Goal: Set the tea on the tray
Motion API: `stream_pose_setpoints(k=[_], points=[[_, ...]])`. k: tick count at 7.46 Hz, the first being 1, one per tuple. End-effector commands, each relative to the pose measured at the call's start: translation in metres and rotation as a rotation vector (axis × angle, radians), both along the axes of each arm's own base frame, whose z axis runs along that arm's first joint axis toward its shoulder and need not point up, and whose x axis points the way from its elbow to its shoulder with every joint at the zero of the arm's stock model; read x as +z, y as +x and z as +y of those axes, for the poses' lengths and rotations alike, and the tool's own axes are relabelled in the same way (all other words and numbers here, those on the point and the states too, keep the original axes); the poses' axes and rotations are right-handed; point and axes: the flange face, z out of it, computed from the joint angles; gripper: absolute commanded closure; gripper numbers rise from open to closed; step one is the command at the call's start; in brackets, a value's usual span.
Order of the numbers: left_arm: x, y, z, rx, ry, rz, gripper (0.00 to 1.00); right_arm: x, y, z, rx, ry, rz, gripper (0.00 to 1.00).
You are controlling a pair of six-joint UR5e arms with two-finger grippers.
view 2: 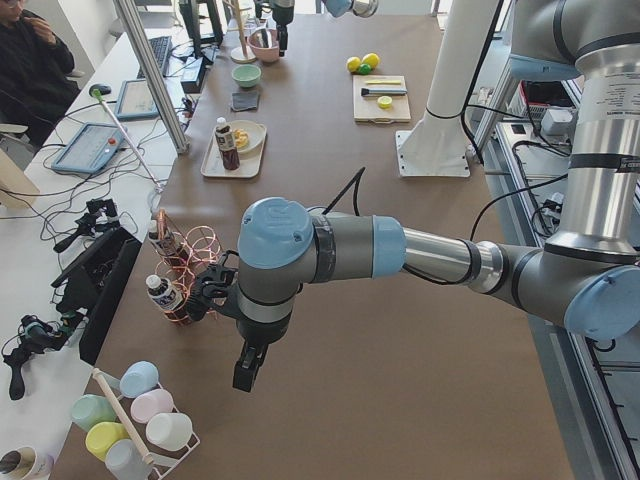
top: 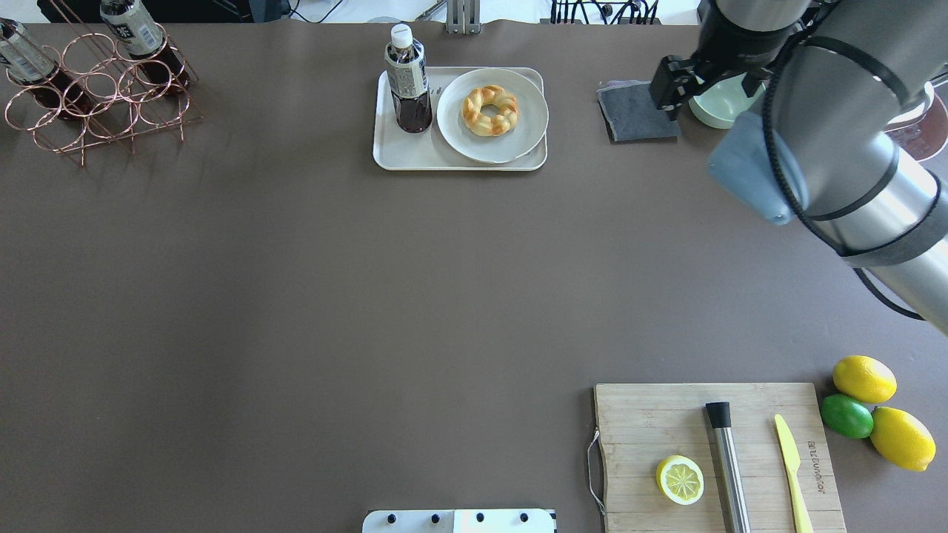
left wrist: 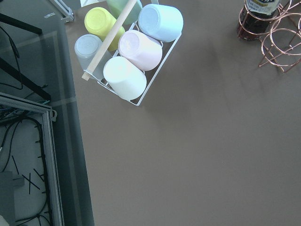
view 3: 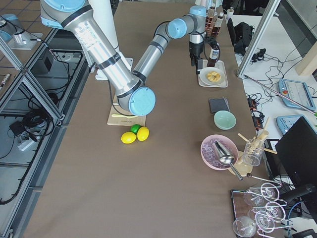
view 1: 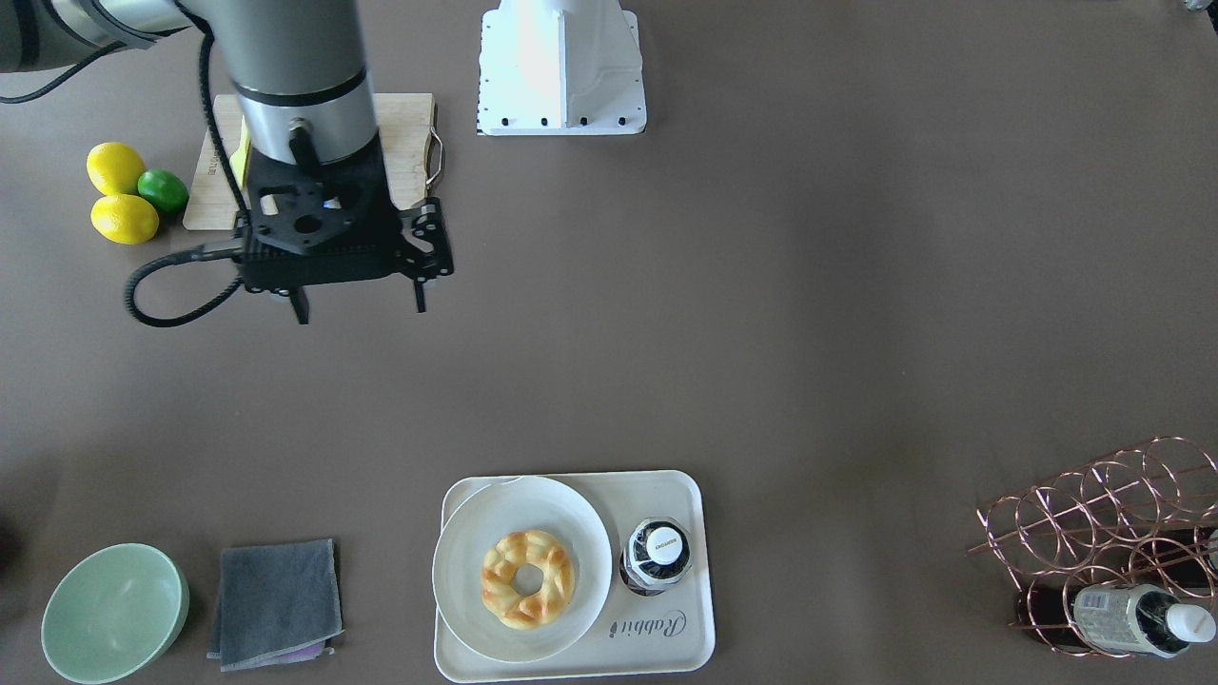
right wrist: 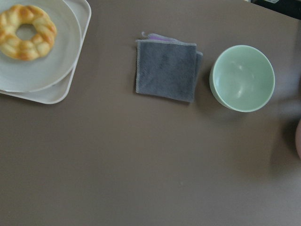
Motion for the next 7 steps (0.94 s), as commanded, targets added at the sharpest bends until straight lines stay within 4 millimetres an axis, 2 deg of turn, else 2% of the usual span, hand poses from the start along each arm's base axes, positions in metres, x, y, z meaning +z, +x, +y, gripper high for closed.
stream_pose_setpoints(k=[1,2,3,5,6,7], points=[[0.019,-0.007,0.018,-0.017,-0.039,0.002,0.02,0.148,0.123,0.017,-0.128,-0.116,-0.009,0.00],[0.034,-0.002,0.028,-0.016,-0.068,0.013,0.02,0.196,0.162,0.028,-0.154,-0.138,0.012,0.00],[0.044,0.001,0.035,-0.018,-0.087,0.030,0.02,0.228,0.199,0.035,-0.172,-0.144,0.026,0.00],[0.070,0.002,0.038,-0.019,-0.129,0.050,0.02,0.284,0.267,0.052,-0.090,-0.185,0.026,0.00],[0.080,0.003,0.040,-0.025,-0.133,0.051,0.02,0.321,0.289,0.062,-0.051,-0.181,0.020,0.00],[0.080,0.004,0.041,-0.076,-0.151,0.056,0.02,0.362,0.307,0.070,-0.058,-0.168,0.018,0.00]])
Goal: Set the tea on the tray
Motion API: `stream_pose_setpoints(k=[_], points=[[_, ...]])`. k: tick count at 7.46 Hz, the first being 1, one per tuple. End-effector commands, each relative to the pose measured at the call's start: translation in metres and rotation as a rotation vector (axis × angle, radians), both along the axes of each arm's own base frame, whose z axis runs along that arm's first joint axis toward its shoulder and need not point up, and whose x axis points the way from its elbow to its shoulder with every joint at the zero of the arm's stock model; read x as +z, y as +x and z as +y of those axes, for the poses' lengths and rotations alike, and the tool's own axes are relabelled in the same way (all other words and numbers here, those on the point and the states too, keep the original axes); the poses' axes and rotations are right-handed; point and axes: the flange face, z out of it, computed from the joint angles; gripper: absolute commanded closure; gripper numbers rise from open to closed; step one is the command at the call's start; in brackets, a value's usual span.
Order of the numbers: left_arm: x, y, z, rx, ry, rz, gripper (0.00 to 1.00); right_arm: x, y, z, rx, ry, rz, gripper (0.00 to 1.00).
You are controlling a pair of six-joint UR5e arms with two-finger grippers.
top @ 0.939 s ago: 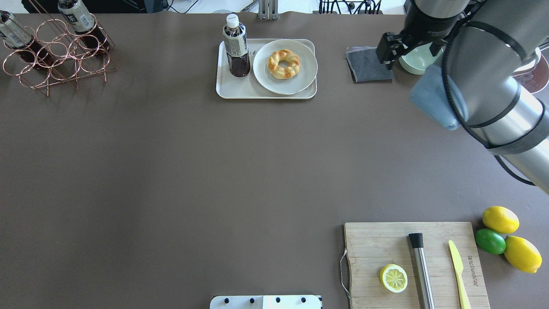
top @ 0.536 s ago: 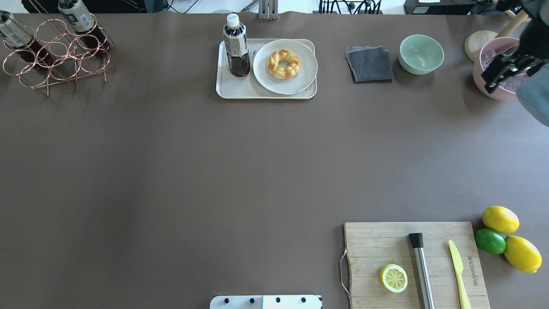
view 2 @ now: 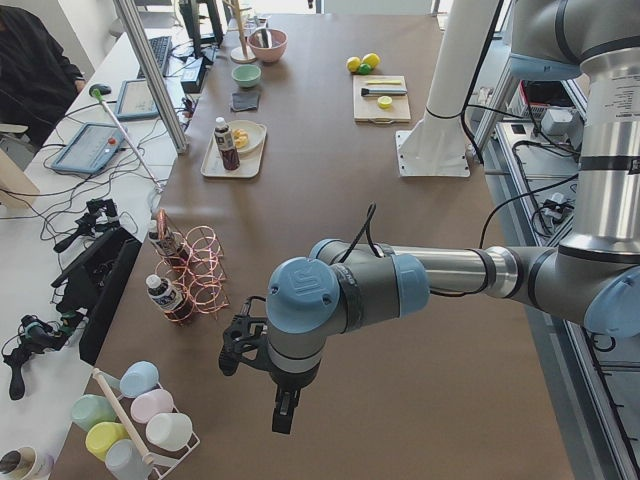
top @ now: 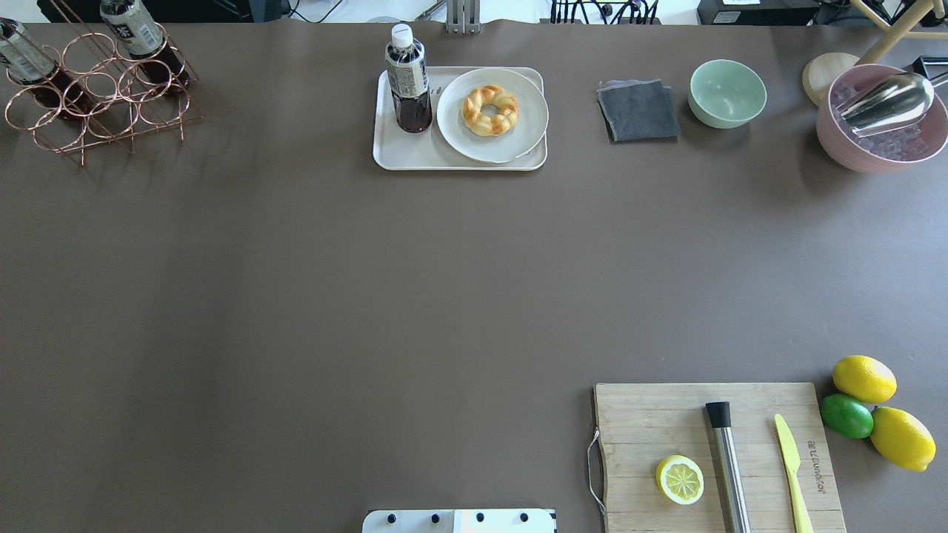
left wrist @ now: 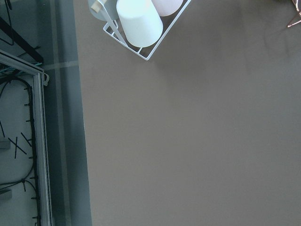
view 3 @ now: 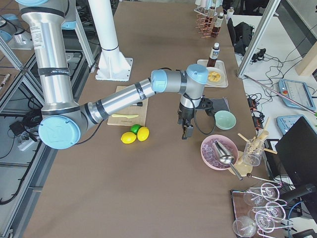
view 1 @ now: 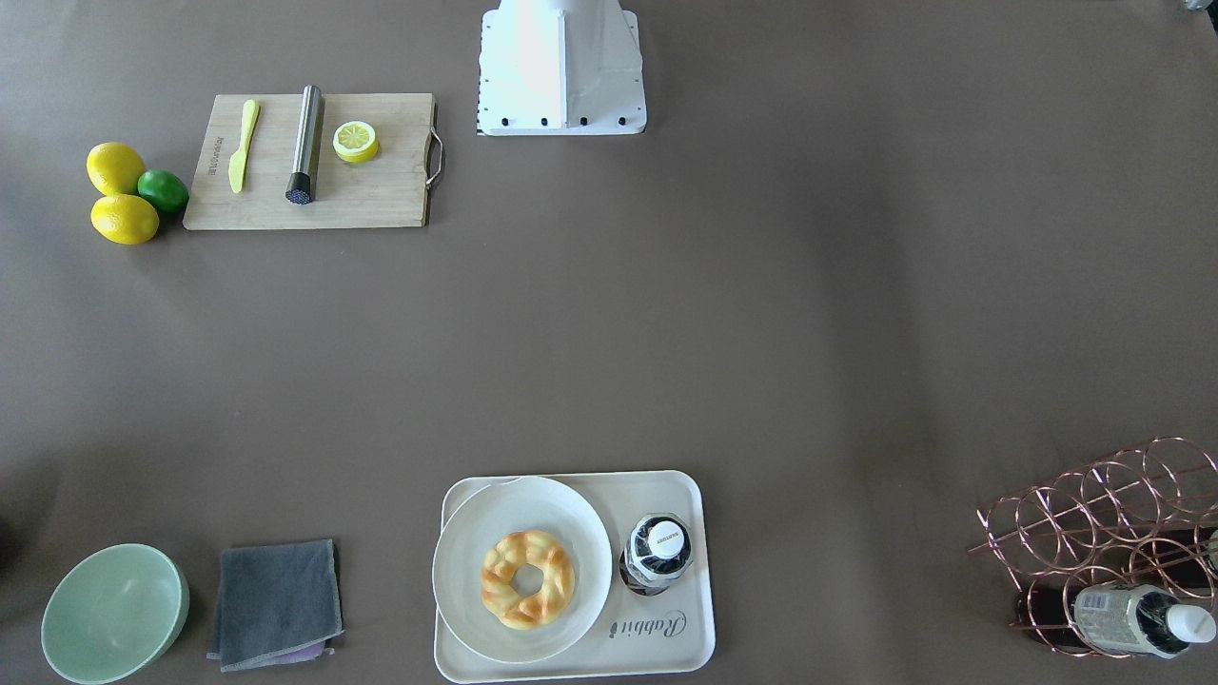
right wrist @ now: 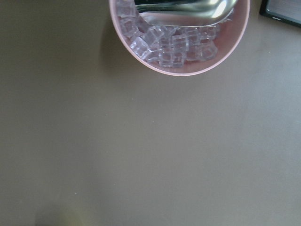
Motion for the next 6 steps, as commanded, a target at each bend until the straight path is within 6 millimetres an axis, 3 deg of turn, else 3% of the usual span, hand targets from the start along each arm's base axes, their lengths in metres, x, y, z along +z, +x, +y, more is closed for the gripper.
stream_pose_setpoints(k=[1,3,6], points=[[0.004,0.000,0.000,-0.097,-0.034,0.002,0.02,0.095,0.052,0.024,0.035,-0.007,-0.012,0.00],[0.003,0.004,-0.001,-0.098,-0.027,0.017,0.02,0.125,0.081,0.047,0.060,-0.042,-0.028,0.00],[-0.008,0.063,-0.034,-0.106,-0.090,0.095,0.02,0.145,0.098,0.071,0.105,-0.083,-0.058,0.00]])
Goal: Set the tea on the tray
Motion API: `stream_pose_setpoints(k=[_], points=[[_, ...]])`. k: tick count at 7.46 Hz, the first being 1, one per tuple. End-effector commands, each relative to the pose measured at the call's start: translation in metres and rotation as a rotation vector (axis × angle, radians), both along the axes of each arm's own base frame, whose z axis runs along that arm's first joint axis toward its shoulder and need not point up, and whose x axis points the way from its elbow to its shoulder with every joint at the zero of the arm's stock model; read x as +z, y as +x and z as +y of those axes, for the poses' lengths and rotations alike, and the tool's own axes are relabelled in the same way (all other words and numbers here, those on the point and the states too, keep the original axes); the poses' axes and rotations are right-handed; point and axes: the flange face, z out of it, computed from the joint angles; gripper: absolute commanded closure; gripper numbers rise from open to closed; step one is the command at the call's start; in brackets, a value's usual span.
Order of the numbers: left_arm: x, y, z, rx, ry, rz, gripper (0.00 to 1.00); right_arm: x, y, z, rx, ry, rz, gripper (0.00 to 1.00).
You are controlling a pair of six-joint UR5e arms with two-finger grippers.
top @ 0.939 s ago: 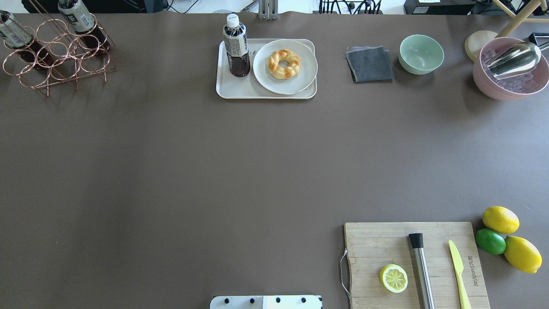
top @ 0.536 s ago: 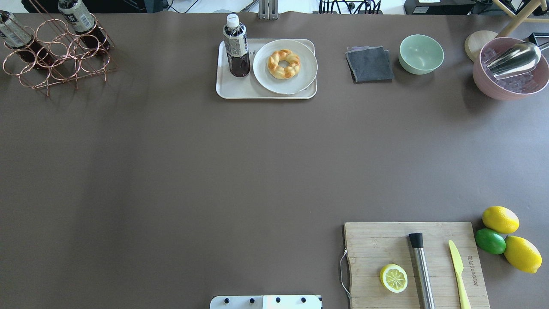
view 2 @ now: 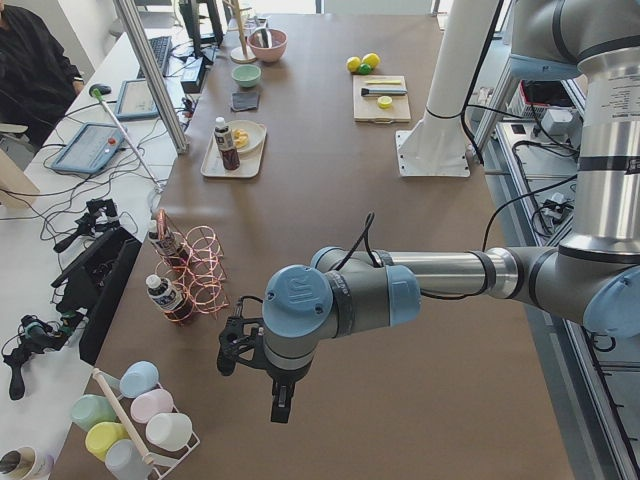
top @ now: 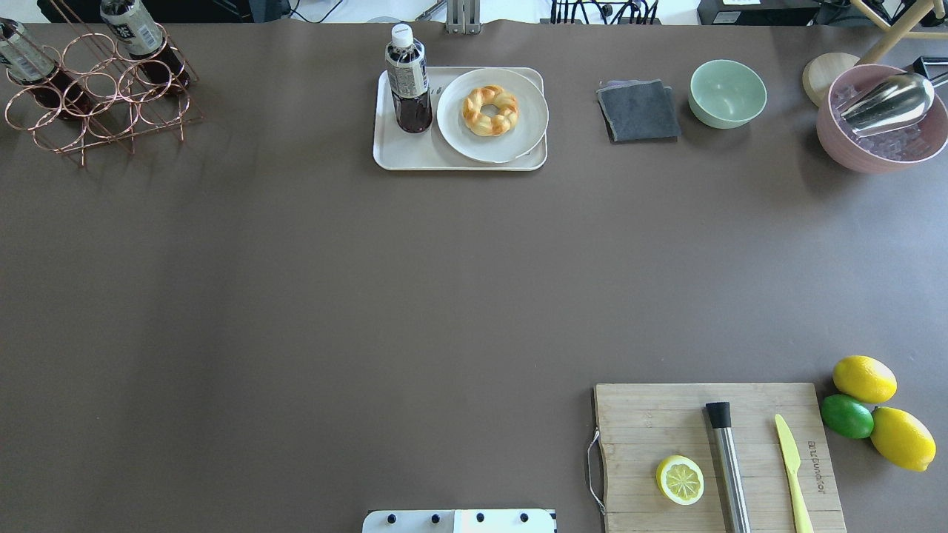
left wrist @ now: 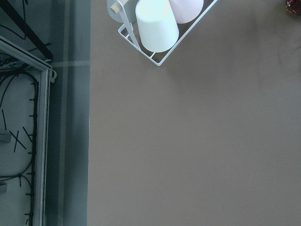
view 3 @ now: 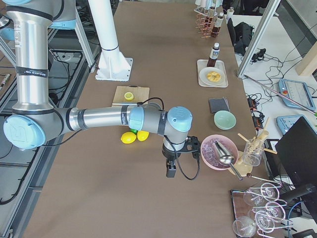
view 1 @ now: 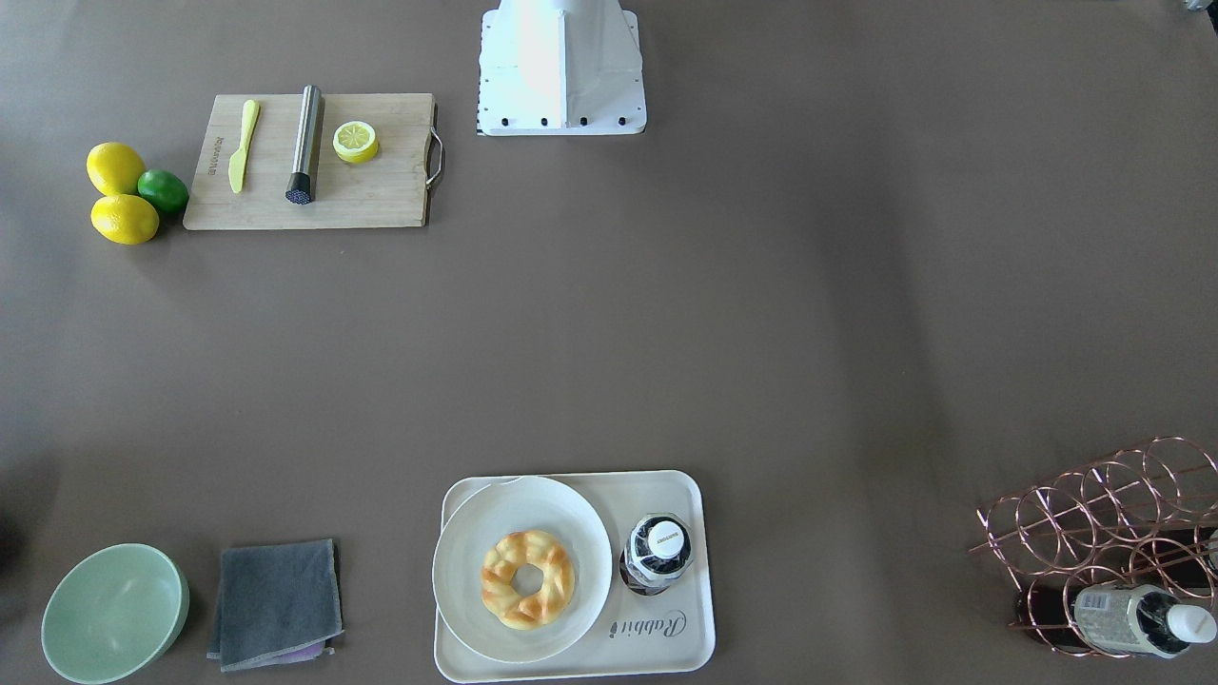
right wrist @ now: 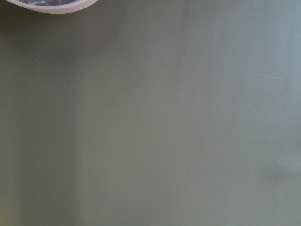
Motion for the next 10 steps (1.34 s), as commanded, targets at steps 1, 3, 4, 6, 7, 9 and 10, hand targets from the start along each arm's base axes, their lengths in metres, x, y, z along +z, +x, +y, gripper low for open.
stream_pose_setpoints(k=[1,3,4,6,7,9,10], points=[[-0.013,0.053,-0.033,-0.024,-0.009,0.015,0.02,0.021,0.005,0.012,0.035,-0.054,-0.042,0.00],[-0.026,0.104,-0.057,0.077,0.040,0.007,0.02,0.041,0.002,0.004,0.064,-0.114,-0.079,0.00],[-0.036,0.107,-0.071,0.086,0.089,-0.005,0.02,0.041,0.002,-0.001,0.095,-0.134,-0.072,0.00],[-0.038,0.107,-0.072,0.090,0.110,-0.012,0.02,0.054,0.002,-0.011,0.097,-0.106,-0.074,0.00],[-0.038,0.107,-0.071,0.088,0.108,-0.013,0.02,0.054,0.002,-0.012,0.103,-0.109,-0.075,0.00],[-0.036,0.107,-0.072,0.086,0.102,-0.012,0.02,0.053,0.001,-0.013,0.115,-0.113,-0.081,0.00],[-0.036,0.107,-0.072,0.086,0.102,-0.012,0.02,0.046,0.001,-0.015,0.115,-0.098,-0.084,0.00]])
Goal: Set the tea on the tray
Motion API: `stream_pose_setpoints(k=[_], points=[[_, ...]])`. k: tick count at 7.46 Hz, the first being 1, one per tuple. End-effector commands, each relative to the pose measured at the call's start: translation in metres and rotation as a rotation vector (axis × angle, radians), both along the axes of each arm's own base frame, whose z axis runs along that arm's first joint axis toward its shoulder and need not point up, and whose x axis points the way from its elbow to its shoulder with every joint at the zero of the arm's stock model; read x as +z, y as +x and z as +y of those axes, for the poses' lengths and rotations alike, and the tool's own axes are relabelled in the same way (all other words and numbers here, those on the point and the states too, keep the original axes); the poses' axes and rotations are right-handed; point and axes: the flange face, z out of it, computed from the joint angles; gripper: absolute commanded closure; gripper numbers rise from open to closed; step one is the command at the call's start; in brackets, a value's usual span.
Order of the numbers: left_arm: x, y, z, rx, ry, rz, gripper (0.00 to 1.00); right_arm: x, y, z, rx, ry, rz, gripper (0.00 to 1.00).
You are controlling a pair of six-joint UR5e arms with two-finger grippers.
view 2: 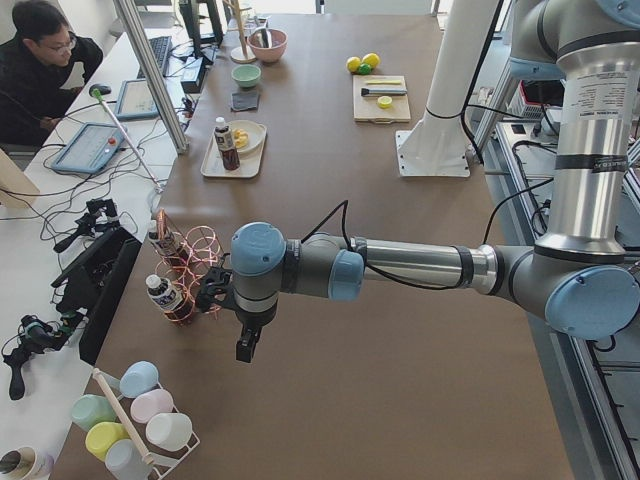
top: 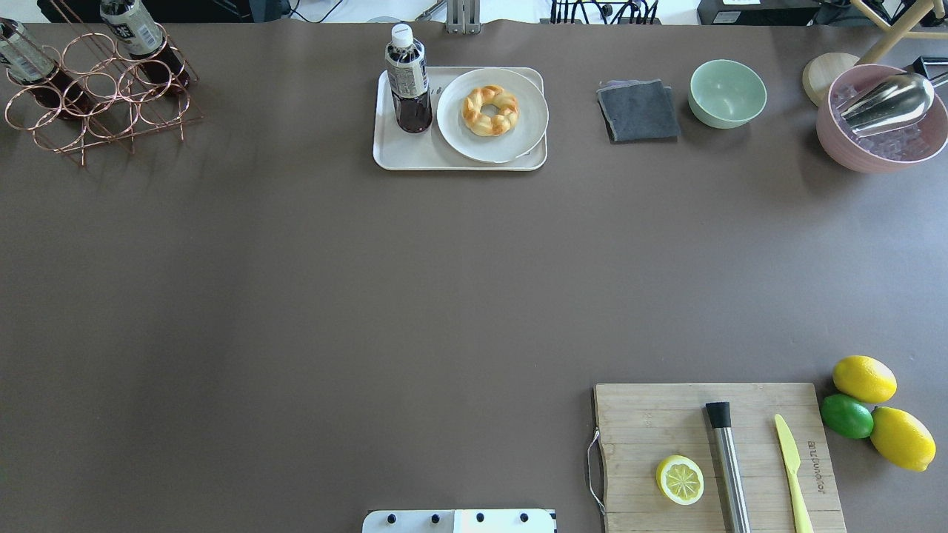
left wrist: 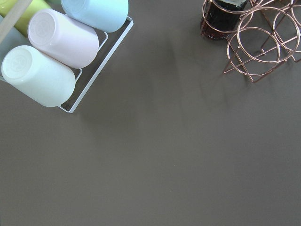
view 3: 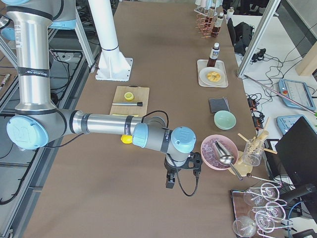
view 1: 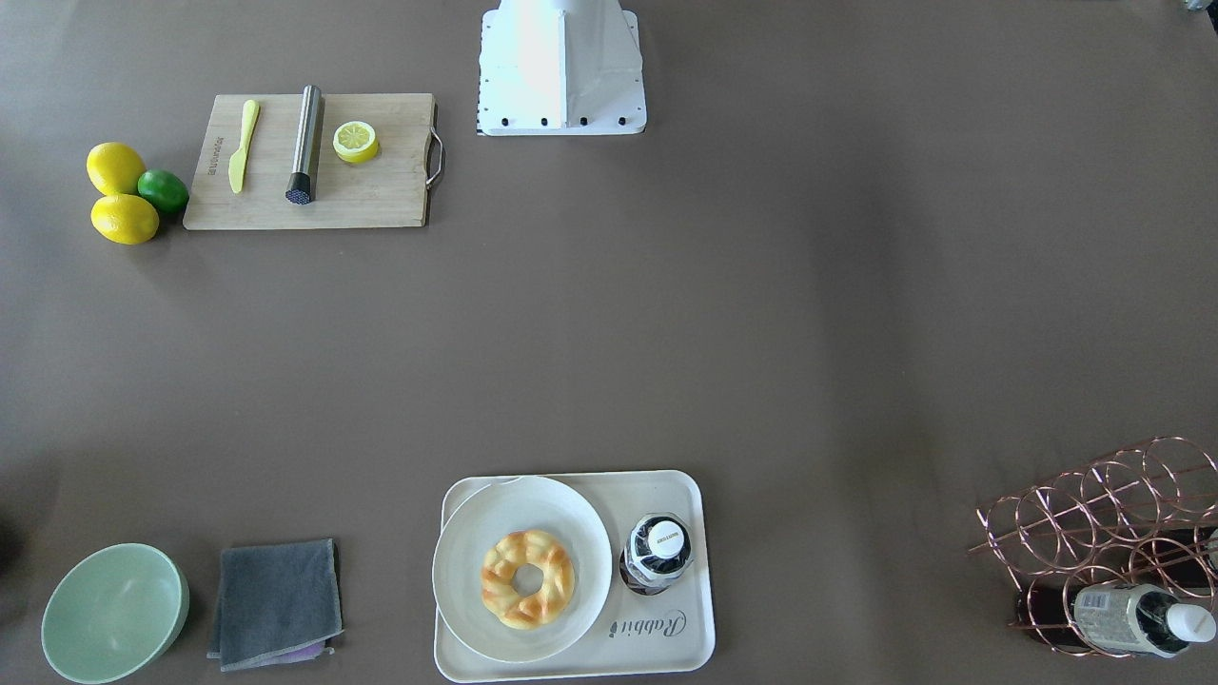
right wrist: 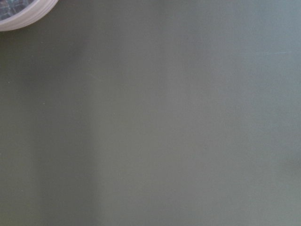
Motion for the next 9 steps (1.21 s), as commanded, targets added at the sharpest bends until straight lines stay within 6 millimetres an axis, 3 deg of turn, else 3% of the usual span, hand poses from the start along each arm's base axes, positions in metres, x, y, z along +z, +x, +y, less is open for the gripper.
stream_pose_setpoints(k=[1,9], points=[[0.000,0.000,0.000,0.000,-0.002,0.000,0.02,-0.013,0.000,-0.003,0.006,0.026,-0.012,0.00],[0.018,0.001,0.007,0.001,-0.036,0.002,0.02,-0.011,-0.001,0.000,0.004,0.025,-0.017,0.00]])
